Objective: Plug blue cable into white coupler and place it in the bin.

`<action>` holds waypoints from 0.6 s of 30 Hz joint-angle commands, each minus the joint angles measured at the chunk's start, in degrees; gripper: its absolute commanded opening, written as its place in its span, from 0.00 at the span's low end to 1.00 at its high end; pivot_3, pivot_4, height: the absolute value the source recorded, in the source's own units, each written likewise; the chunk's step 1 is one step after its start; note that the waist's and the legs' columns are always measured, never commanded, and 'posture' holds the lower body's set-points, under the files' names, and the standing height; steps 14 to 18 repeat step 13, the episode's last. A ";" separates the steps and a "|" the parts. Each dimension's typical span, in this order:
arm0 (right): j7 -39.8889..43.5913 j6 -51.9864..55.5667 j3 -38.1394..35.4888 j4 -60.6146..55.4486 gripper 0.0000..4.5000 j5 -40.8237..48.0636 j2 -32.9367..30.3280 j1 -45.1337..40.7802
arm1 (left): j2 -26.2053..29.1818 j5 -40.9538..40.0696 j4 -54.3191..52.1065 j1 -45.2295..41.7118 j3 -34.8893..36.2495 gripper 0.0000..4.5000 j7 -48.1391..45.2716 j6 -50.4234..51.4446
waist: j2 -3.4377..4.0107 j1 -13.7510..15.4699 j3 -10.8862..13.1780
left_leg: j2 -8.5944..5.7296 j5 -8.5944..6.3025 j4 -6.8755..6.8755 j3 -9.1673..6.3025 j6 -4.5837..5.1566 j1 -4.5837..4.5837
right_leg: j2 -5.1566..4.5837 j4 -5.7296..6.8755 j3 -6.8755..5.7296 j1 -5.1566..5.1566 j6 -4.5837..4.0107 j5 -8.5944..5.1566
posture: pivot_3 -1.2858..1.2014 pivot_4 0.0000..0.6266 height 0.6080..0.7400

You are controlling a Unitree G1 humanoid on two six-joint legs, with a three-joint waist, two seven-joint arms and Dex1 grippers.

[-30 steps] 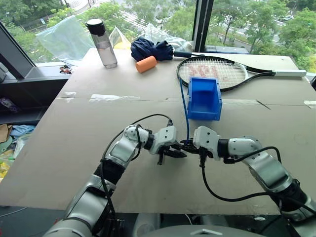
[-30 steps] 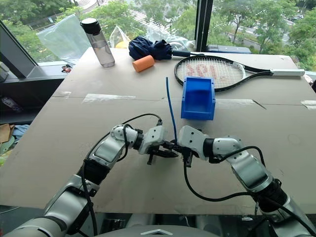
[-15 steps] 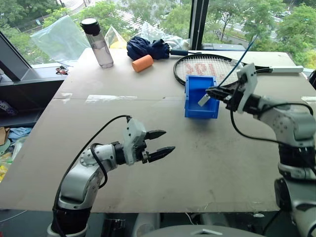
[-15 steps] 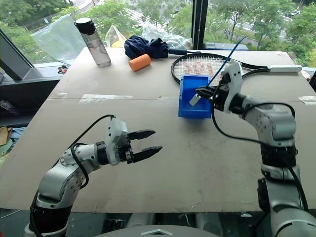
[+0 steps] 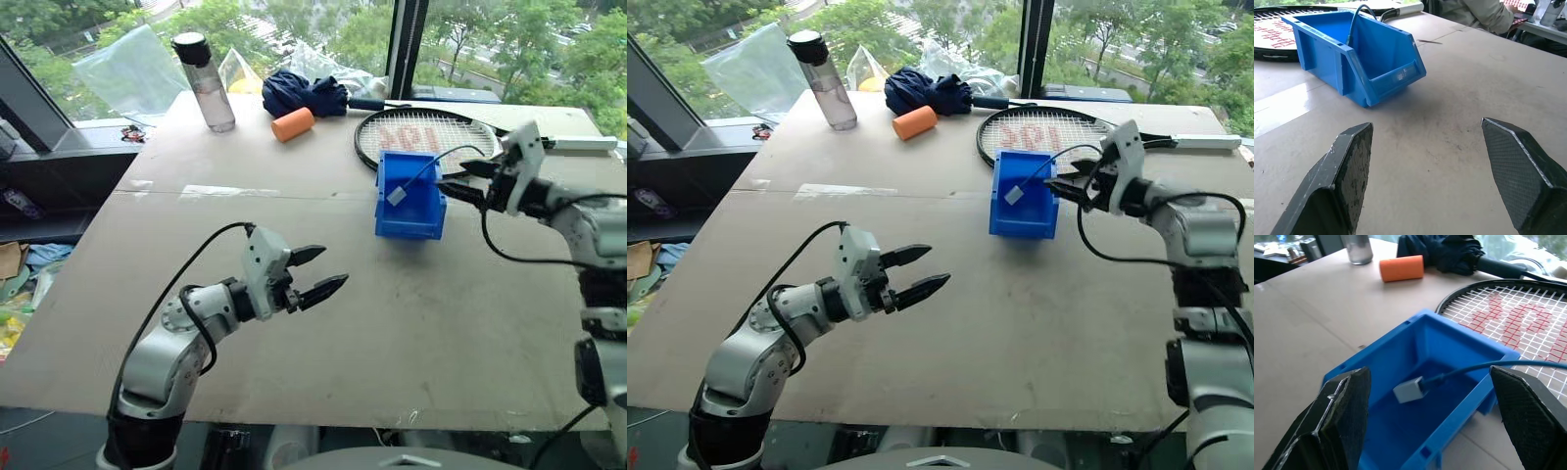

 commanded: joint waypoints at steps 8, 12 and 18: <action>10.68 -16.72 -34.39 -33.56 0.89 4.37 -2.47 52.84 | 11.10 -6.58 -4.88 14.04 12.47 0.79 -5.80 0.04 | 0.16 -1.15 0.16 | 0.12 0.00 0.03 0.26 0.00 0.27 | 0.12 0.15 0.26 0.01 0.02 -0.31 | 0.52 0.24 1.00; 13.39 -24.72 -41.47 -31.91 0.89 2.75 0.54 65.10 | 14.26 -7.25 -2.91 16.96 16.39 0.79 -9.09 -1.42 | 0.04 -1.06 0.13 | 0.16 0.00 0.06 0.31 -0.01 0.33 | 0.08 0.13 0.29 -0.03 0.02 -0.33 | 0.52 0.24 1.00; 13.29 -25.65 -41.92 -31.63 0.89 2.61 0.99 66.55 | 14.54 -7.28 -2.17 17.12 16.64 0.79 -9.85 -2.06 | 0.04 -1.06 0.13 | 0.16 0.00 0.08 0.37 -0.01 0.30 | 0.03 0.12 0.34 -0.07 0.03 -0.33 | 0.52 0.24 1.00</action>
